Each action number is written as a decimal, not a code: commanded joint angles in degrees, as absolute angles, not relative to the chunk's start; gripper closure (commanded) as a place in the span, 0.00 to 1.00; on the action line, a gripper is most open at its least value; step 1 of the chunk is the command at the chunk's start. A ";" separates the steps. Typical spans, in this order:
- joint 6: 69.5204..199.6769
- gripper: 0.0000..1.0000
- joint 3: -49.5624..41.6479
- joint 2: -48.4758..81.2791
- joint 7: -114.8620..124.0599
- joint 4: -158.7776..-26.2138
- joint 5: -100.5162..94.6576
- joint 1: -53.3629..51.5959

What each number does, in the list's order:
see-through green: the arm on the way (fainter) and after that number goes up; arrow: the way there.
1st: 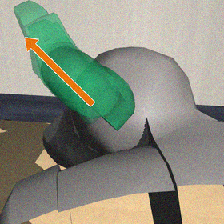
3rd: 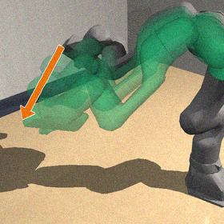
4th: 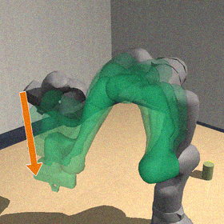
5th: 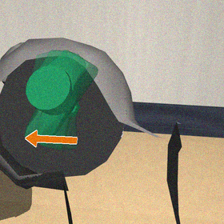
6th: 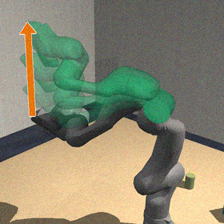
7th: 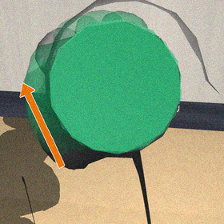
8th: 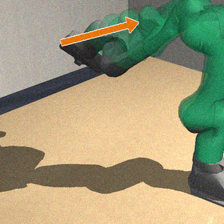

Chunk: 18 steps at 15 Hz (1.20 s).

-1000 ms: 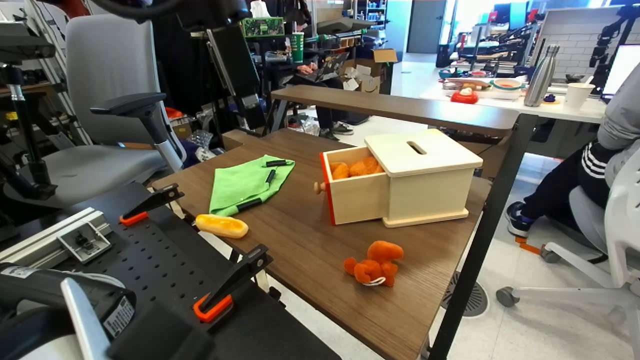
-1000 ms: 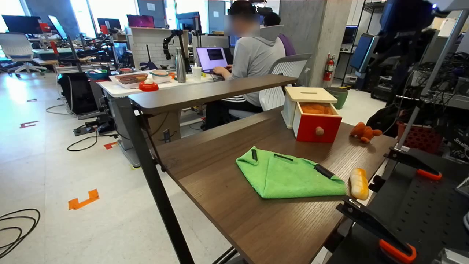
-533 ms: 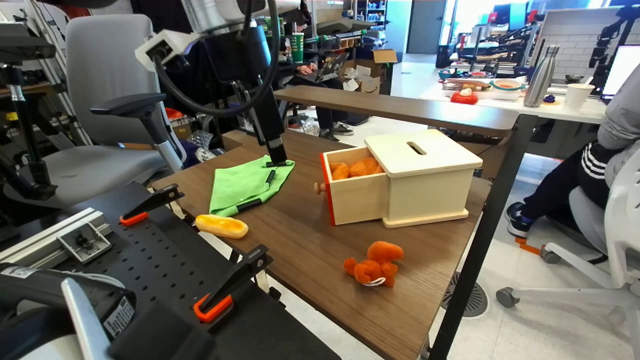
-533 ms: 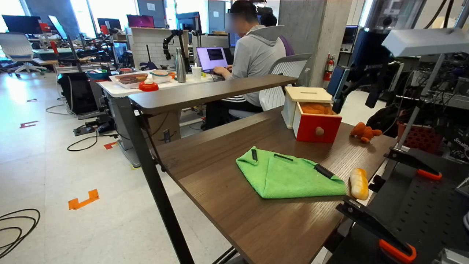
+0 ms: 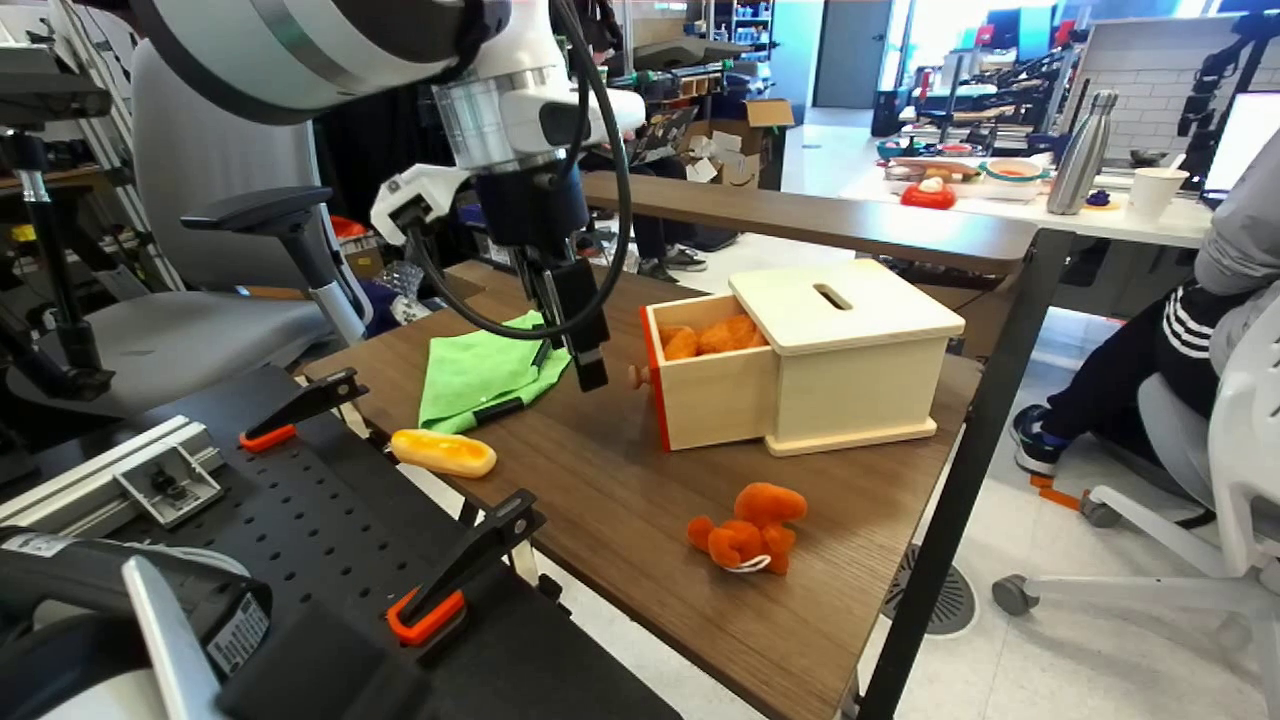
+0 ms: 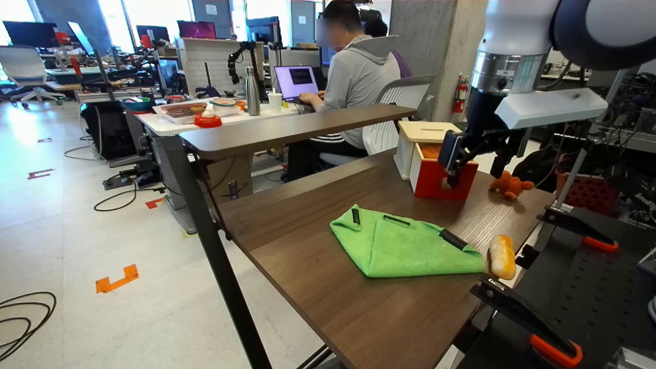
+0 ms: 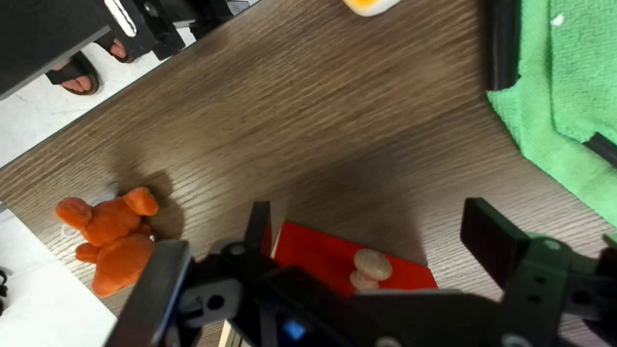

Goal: Close the open drawer

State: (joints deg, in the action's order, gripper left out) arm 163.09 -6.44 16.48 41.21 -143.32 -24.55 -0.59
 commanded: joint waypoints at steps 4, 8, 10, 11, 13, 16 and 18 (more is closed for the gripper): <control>171.50 0.00 -13.60 24.54 40.60 -139.15 -19.78 -7.97; 176.81 0.00 -15.12 27.55 37.80 -138.34 -12.85 -10.35; 178.72 0.25 -16.43 29.00 36.35 -137.63 -9.38 -12.00; 179.32 0.28 -16.51 29.58 35.18 -137.28 -7.63 -12.19; 180.66 0.44 -17.02 30.43 33.43 -136.93 -4.31 -13.06; 181.40 0.66 -17.24 31.37 30.83 -136.48 0.05 -13.80; 181.26 0.81 -17.46 31.71 29.58 -136.46 2.36 -14.29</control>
State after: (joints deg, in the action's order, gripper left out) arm 179.22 -16.23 30.01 32.58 -137.57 -1.78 -12.49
